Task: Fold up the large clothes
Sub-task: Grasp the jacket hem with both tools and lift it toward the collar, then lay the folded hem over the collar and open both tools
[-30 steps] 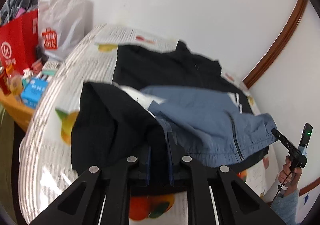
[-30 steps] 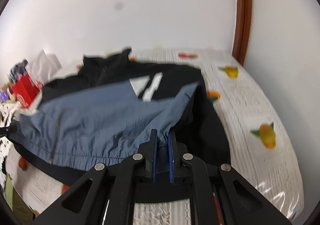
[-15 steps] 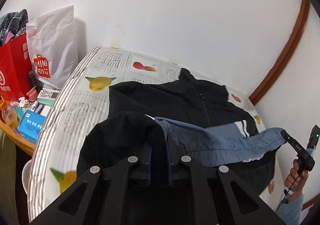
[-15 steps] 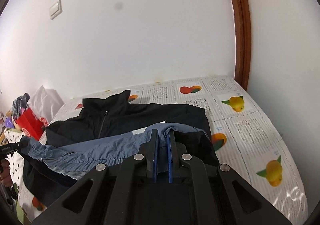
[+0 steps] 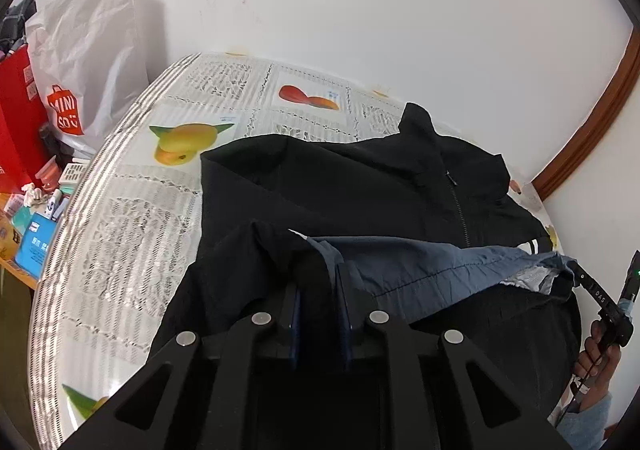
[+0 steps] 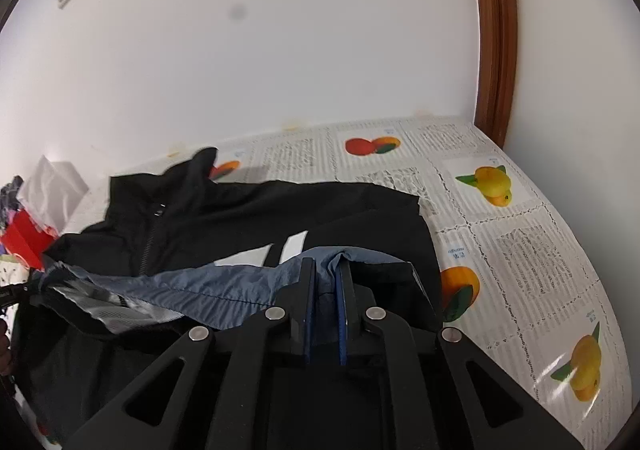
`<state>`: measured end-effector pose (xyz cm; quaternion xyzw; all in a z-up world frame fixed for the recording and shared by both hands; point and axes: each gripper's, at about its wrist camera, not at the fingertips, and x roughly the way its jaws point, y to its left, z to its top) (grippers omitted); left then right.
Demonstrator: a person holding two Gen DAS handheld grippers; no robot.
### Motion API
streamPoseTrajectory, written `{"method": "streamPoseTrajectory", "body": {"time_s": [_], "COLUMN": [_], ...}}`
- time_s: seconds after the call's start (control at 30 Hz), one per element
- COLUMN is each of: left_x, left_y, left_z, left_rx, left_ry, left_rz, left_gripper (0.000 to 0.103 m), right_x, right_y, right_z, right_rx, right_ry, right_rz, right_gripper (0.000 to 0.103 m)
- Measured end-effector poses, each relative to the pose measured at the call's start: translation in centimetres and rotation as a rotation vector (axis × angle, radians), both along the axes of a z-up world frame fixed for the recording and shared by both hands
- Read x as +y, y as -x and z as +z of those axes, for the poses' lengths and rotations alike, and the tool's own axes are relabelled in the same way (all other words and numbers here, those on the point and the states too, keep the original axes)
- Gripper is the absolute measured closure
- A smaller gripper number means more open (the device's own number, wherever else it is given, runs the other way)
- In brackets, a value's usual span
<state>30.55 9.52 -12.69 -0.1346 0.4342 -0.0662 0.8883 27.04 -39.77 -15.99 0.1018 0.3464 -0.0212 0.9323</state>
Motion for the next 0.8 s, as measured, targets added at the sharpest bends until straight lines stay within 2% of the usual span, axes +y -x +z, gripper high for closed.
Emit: {"method": "streamPoseTrajectory", "body": {"time_s": [0.1,0.13,0.17,0.23,0.3,0.4,0.53,0.63,0.8], "left_x": [-0.4,-0.6,-0.8,-0.8,-0.7,-0.6,-1.0,-1.6,-2.3], "left_y": [-0.2,-0.1,0.3,1.0,2.2,3.9,5.6,5.5,4.1], "left_z": [0.1,0.4,0.8,1.7,3.0,4.6,5.2,4.2,2.3], "left_rx": [0.000,0.001,-0.009,-0.040,-0.100,-0.160,-0.173,-0.137,-0.077], "left_ry": [-0.010,-0.018,-0.018,-0.011,-0.011,0.001,-0.030,-0.089,-0.169], "left_rz": [-0.017,-0.024,-0.037,-0.055,-0.051,-0.074,-0.091,-0.080,-0.070], "left_gripper": [0.083,0.078,0.074,0.059,0.055,0.049,0.047,0.047,0.047], "right_x": [-0.2,-0.3,-0.3,-0.4,-0.2,0.2,2.1,4.1,6.0], "right_y": [-0.5,-0.4,-0.2,0.8,2.4,4.1,5.8,5.5,3.1], "right_z": [-0.6,-0.5,-0.2,0.9,2.8,4.8,5.7,4.3,2.0], "right_rx": [0.027,0.033,0.034,0.008,-0.042,-0.084,-0.093,-0.052,0.009], "right_ry": [0.004,0.003,0.004,0.024,0.077,0.090,0.099,0.130,0.174], "right_rz": [-0.016,-0.016,-0.014,-0.020,-0.037,0.006,0.122,0.196,0.226], "right_gripper": [0.088,0.087,0.081,0.077,0.073,0.066,0.063,0.063,0.063]}}
